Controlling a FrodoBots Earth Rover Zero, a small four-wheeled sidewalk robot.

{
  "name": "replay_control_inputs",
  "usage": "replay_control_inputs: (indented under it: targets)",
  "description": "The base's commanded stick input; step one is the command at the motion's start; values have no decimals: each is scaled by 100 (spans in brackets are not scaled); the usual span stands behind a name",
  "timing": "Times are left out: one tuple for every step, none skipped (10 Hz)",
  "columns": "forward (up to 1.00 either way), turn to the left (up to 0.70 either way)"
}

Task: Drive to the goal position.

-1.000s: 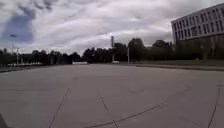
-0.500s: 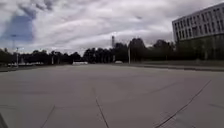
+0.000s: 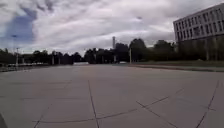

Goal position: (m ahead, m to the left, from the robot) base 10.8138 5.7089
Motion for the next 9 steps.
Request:
replay_control_inputs:
  targets:
    - [70,1]
    - [70,1]
    - [70,1]
    - [70,1]
    - [70,1]
    - [70,1]
    - [70,1]
    - [70,1]
    - [70,1]
